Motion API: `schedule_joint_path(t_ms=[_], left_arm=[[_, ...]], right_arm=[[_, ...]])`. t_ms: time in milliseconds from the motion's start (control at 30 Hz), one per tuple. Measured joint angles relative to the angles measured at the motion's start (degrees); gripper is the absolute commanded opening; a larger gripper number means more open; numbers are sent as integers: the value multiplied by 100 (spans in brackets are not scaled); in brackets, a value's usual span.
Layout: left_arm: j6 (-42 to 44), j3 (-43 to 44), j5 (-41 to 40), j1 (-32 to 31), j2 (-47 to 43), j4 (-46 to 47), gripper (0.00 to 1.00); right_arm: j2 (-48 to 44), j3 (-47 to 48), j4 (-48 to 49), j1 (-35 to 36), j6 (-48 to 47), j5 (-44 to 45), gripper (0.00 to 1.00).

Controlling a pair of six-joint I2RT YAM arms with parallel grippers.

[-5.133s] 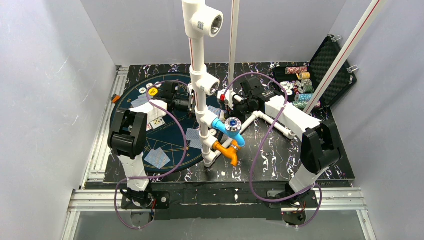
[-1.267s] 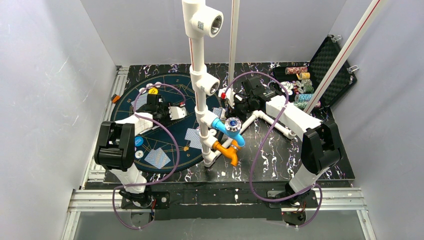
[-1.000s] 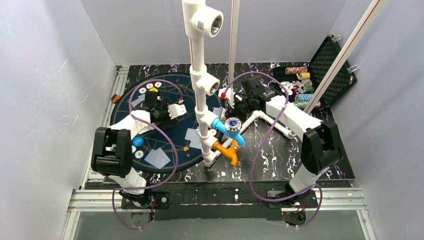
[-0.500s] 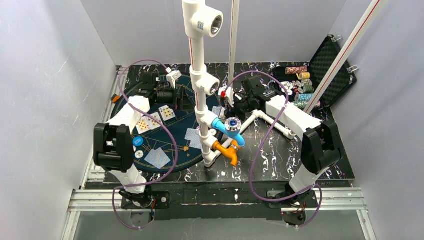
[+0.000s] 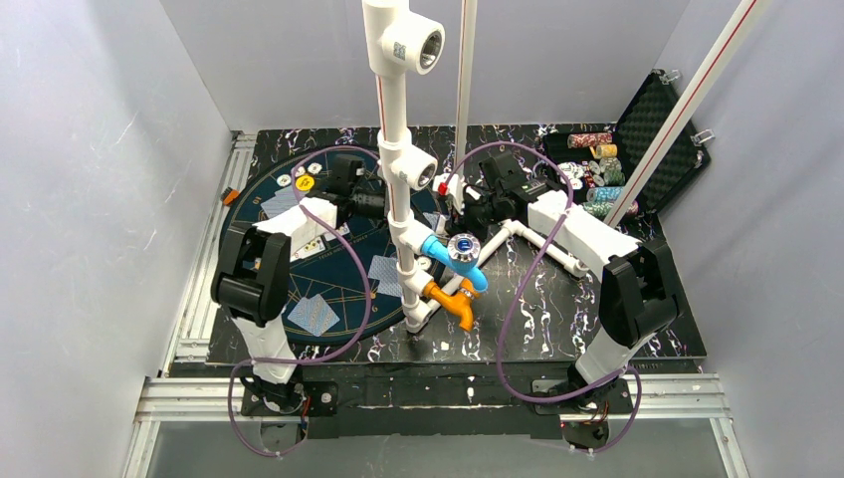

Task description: Distribute texas hold em gaming equipment

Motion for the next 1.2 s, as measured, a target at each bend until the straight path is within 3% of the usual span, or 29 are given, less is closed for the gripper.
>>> schedule_joint_path(t_ms=[367,733,900,933,1033,1100,1200], left_arm=[[-487,4,345,-61,393,162,27],[-546,4,348,162,391,190,0],[-549,2,343,225,380,190,0],[-551,2,341,243,369,190,9],[-535,-4,350,275,310,197,50],[-557,-15,350,295,262,225,61],[-603,-37,302,343,201,229,65]], right_arm=[[0,-57,-61,46,-11,144,1],[-2,-90,-142,46,-20,155,1],[-2,-94,-122,46,-31,157,1],[-2,-94,-109,46,-33,157,1],[-2,-98,-101,46,-37,160,1],[-2,-103,-101,46,-44,160,1],[-2,-107,-98,46,-55,160,1]])
